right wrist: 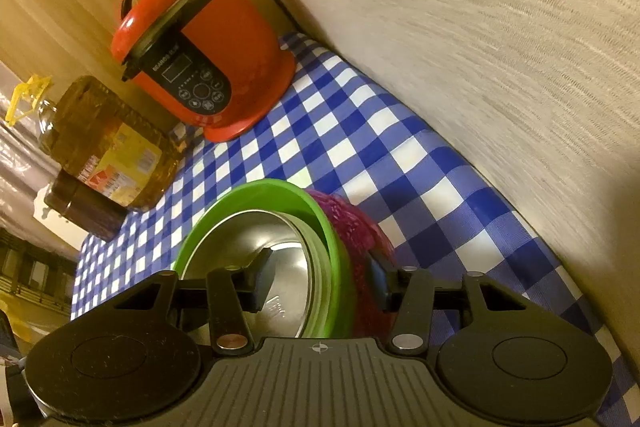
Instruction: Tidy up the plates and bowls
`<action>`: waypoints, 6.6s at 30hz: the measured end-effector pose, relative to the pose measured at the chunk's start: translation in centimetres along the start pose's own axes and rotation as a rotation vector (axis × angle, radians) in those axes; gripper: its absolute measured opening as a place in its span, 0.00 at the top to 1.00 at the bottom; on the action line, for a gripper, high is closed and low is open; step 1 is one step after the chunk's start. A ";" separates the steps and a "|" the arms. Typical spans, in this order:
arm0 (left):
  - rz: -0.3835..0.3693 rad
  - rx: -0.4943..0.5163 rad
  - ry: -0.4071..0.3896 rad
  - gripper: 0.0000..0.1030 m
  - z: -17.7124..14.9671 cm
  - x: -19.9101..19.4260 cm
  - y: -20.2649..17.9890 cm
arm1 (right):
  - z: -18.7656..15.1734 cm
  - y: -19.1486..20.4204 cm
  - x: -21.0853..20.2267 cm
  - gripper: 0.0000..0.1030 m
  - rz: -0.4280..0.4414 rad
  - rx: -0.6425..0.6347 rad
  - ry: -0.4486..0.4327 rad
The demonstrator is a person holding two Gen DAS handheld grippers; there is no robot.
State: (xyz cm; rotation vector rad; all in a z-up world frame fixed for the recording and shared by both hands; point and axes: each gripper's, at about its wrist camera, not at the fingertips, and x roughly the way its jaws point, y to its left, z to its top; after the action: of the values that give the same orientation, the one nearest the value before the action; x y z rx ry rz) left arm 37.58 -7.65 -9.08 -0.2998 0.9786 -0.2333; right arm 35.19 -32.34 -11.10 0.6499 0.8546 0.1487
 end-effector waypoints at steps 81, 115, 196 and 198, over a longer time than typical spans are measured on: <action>0.170 0.089 -0.184 0.30 -17.9 -20.0 -3.1 | -16.0 4.0 -19.9 0.51 -0.079 -0.424 -0.122; 0.185 0.125 -0.184 0.28 -23.2 -23.8 -3.2 | -21.0 5.0 -23.6 0.51 -0.083 -0.543 -0.097; 0.173 0.127 -0.194 0.28 -24.0 -24.4 -3.7 | -21.5 5.0 -24.8 0.51 -0.073 -0.543 -0.109; 0.173 0.127 -0.194 0.28 -24.0 -24.4 -3.7 | -21.5 5.0 -24.8 0.51 -0.074 -0.543 -0.108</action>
State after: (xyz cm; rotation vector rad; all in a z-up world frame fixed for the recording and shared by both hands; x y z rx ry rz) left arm 4.04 -6.60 -1.32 -0.1180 0.7886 -0.1050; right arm 3.60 -27.50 -2.24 0.1166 0.6908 0.2648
